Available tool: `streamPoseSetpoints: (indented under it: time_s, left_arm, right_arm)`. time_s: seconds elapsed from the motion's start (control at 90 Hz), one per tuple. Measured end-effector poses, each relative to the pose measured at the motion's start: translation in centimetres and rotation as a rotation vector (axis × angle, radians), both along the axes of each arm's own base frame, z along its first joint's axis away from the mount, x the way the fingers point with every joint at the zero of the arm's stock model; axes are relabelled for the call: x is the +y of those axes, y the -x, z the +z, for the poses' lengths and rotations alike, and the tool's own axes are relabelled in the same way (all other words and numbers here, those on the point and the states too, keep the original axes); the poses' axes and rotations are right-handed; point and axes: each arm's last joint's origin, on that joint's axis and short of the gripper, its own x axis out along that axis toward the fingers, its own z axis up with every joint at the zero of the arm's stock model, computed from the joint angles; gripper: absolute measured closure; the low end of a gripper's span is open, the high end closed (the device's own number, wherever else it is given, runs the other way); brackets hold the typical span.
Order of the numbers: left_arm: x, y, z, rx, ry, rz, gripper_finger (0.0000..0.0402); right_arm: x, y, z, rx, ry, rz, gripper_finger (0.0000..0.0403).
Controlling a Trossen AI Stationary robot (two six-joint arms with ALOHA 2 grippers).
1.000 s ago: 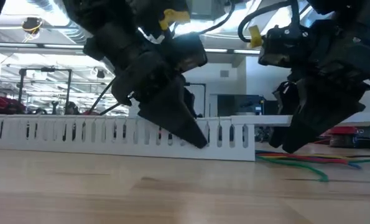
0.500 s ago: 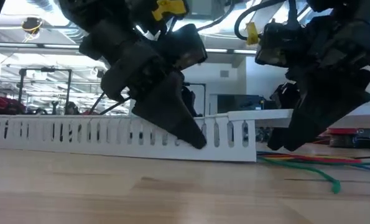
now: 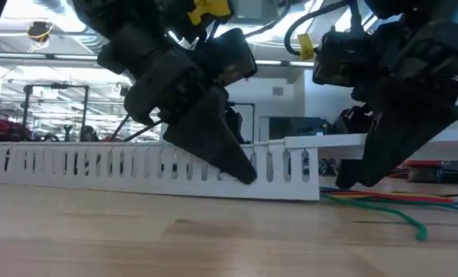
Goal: Ziptie cables
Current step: Close the white cable duct
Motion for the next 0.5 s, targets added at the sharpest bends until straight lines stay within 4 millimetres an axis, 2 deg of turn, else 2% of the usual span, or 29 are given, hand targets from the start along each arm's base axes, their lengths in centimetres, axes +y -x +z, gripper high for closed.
streamPoseSetpoints:
  time_s: [0.111,0.289,0.5]
  left_arm:
    - [0.01,-0.01,0.01,0.000,0.011,0.016,0.0187]
    - [0.06,-0.01,-0.01,0.002,0.014,0.029,0.0187]
    - [0.29,-0.07,-0.01,-0.003,0.005,0.060,0.0187]
  right_arm:
    - [-0.13,0.03,-0.02,-0.016,0.049,-0.051,0.0187]
    - [0.12,0.10,0.07,-0.019,0.033,-0.104,0.0187]
    - [0.65,0.34,0.09,-0.016,0.031,-0.058,0.0187]
